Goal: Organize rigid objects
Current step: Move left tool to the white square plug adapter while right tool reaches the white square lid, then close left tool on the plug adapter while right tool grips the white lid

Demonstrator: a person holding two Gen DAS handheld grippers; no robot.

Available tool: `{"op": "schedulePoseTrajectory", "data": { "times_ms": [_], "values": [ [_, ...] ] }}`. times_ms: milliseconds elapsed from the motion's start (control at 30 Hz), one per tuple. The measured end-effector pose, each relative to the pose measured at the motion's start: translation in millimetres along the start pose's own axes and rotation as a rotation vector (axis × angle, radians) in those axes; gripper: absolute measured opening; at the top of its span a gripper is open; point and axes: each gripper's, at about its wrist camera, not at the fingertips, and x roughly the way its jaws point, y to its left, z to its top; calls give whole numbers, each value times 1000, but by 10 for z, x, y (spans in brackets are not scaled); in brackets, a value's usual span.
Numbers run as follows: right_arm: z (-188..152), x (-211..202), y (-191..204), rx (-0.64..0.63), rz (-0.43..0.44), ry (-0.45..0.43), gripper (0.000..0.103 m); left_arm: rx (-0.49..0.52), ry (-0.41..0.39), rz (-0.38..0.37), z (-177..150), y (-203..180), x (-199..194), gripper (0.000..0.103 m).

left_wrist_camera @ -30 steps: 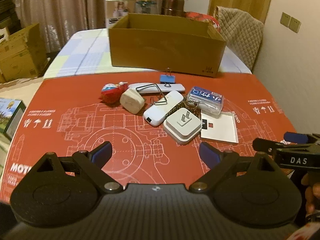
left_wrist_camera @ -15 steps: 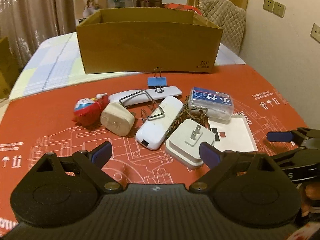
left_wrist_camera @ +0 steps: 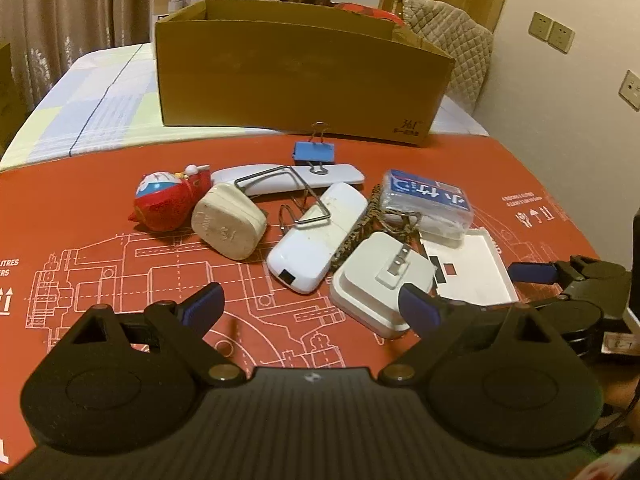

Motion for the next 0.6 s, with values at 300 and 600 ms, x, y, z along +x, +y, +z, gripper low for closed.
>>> {"op": "schedulePoseTrajectory", "data": {
  "times_ms": [300, 600],
  "values": [
    [-149, -181, -275, -11, 3, 0, 88, 183, -32, -39, 0, -338, 28, 92],
    [-70, -24, -361, -46, 33, -48, 98, 254, -2, -74, -17, -447, 177, 92]
  ]
}}
